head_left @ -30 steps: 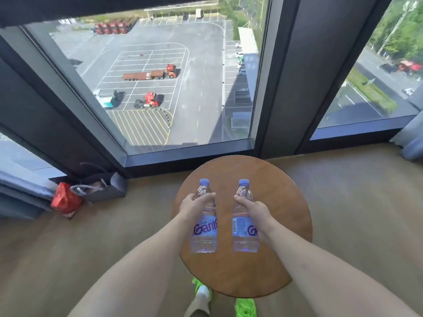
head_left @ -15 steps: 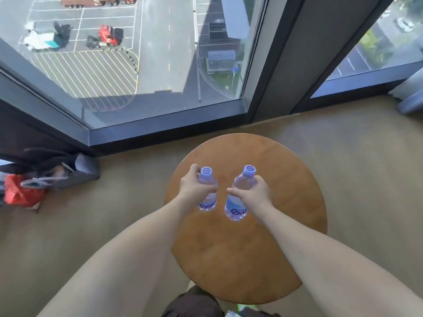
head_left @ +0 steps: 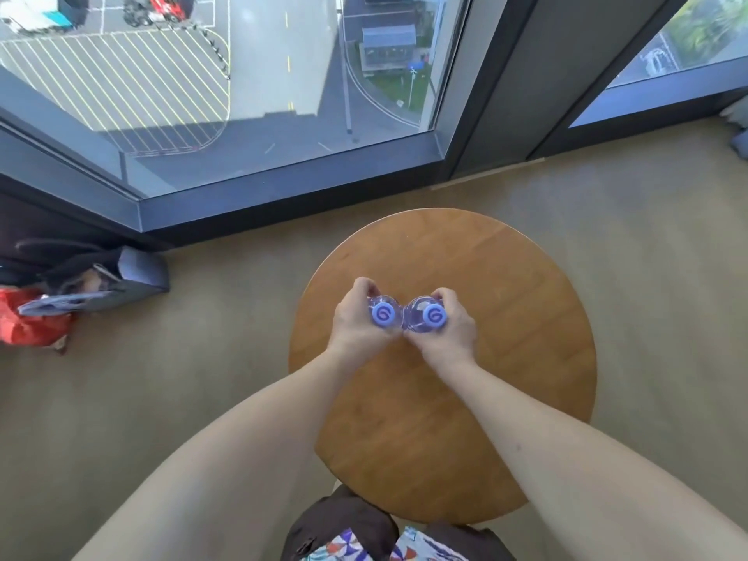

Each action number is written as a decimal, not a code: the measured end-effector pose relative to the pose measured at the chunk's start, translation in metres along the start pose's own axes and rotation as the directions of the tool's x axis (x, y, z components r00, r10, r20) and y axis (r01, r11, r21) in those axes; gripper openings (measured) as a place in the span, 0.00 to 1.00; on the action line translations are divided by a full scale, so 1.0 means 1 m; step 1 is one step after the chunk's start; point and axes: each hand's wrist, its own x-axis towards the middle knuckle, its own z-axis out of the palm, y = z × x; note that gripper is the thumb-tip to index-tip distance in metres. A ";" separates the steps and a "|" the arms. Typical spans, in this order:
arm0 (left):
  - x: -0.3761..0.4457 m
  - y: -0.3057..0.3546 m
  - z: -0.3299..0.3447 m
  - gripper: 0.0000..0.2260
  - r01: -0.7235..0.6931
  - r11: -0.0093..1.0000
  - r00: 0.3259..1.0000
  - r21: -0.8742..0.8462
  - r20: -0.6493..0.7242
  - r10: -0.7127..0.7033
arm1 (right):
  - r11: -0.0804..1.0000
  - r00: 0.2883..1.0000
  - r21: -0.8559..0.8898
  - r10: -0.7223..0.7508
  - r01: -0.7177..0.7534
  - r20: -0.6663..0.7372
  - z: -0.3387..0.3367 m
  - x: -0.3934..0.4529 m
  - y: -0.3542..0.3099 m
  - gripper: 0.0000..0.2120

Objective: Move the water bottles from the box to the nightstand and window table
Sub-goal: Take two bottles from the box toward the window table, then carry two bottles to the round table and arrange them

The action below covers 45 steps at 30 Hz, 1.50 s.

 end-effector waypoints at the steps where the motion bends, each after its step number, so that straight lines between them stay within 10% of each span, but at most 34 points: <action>1: -0.002 -0.002 0.002 0.24 0.000 1.000 1.000 0.001 0.008 0.000 | 1.000 1.000 0.001 0.000 0.000 -0.003 0.000 -0.001 0.002 0.31; 15: -0.022 0.011 -0.002 0.46 0.047 0.987 0.996 0.155 0.064 -0.057 | 0.992 0.983 -0.127 0.026 -0.003 0.179 -0.031 -0.012 0.003 0.54; 30: -0.177 0.039 -0.032 0.39 0.118 0.973 0.941 0.198 -0.335 -0.046 | 0.824 0.862 -0.283 -0.410 0.490 0.299 -0.117 -0.093 -0.036 0.54; 45: -0.444 -0.070 -0.129 0.35 0.367 0.930 0.608 0.012 -0.760 -0.230 | 0.280 0.339 -0.194 -0.699 0.940 0.630 -0.028 -0.336 -0.120 0.49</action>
